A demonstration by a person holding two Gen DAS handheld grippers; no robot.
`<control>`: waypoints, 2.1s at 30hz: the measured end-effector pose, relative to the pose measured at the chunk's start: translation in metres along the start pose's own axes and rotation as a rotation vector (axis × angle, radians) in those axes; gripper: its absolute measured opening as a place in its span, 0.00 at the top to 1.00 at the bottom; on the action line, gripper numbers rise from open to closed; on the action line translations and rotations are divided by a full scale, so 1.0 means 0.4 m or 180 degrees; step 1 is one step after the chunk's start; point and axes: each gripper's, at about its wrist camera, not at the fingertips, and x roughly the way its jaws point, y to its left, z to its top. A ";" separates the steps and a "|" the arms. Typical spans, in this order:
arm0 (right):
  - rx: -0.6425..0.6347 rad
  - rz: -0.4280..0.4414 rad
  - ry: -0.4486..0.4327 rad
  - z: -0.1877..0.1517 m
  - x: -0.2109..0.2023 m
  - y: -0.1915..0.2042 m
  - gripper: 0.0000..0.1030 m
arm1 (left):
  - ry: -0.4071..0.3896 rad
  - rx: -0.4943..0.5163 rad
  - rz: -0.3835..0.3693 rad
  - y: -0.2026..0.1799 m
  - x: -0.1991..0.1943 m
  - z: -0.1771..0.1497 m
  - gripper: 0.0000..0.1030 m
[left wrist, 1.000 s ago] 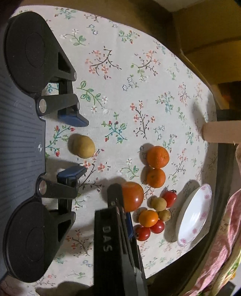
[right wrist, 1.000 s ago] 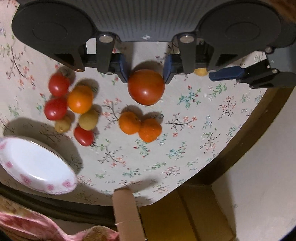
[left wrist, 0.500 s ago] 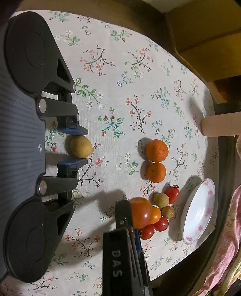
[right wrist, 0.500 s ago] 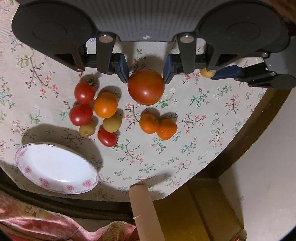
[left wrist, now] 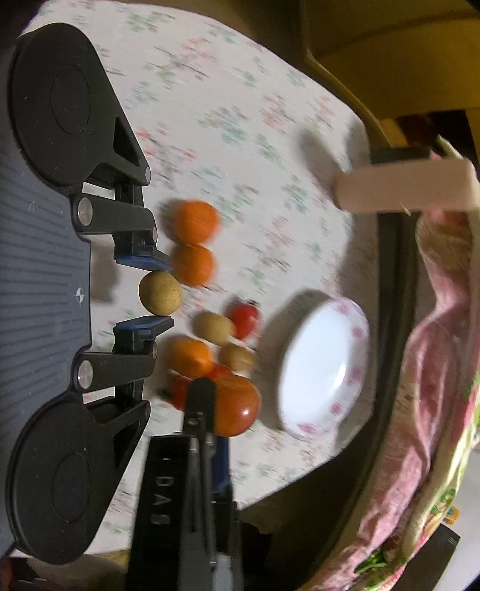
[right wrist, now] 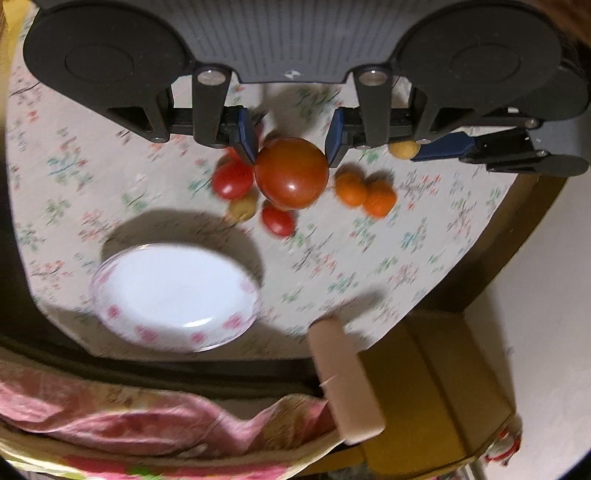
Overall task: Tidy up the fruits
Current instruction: 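Carry the red tomato with the right tool while the left tool carries the tan fruit to the plate, then open both tools to drop the tomato and tan fruit onto the white plate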
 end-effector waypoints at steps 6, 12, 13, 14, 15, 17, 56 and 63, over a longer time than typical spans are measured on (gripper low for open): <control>-0.0022 -0.0196 -0.0016 0.064 0.000 -0.058 0.61 | -0.0025 0.0020 -0.0130 -0.033 0.058 0.100 0.67; 0.0004 -0.0324 0.0015 0.122 0.027 -0.129 0.61 | -0.0050 0.0152 -0.0142 -0.076 0.128 0.178 0.68; 0.0025 -0.0343 0.0004 0.130 0.033 -0.143 0.61 | -0.0047 0.0160 -0.0155 -0.082 0.136 0.189 0.68; 0.0056 -0.0353 0.0000 0.139 0.041 -0.158 0.61 | -0.0040 0.0167 -0.0164 -0.086 0.148 0.198 0.68; 0.0098 -0.0357 0.0007 0.146 0.049 -0.169 0.61 | -0.0035 0.0183 -0.0164 -0.090 0.161 0.208 0.68; 0.0191 -0.0356 0.0027 0.163 0.066 -0.197 0.61 | -0.0039 0.0213 -0.0168 -0.097 0.179 0.223 0.68; 0.0317 -0.0235 -0.0183 0.214 0.064 -0.246 0.59 | -0.0162 0.0079 -0.0104 -0.083 0.188 0.240 0.38; 0.0279 -0.0211 -0.0131 0.204 0.061 -0.232 0.59 | -0.0118 0.0105 -0.0115 -0.066 0.170 0.224 0.32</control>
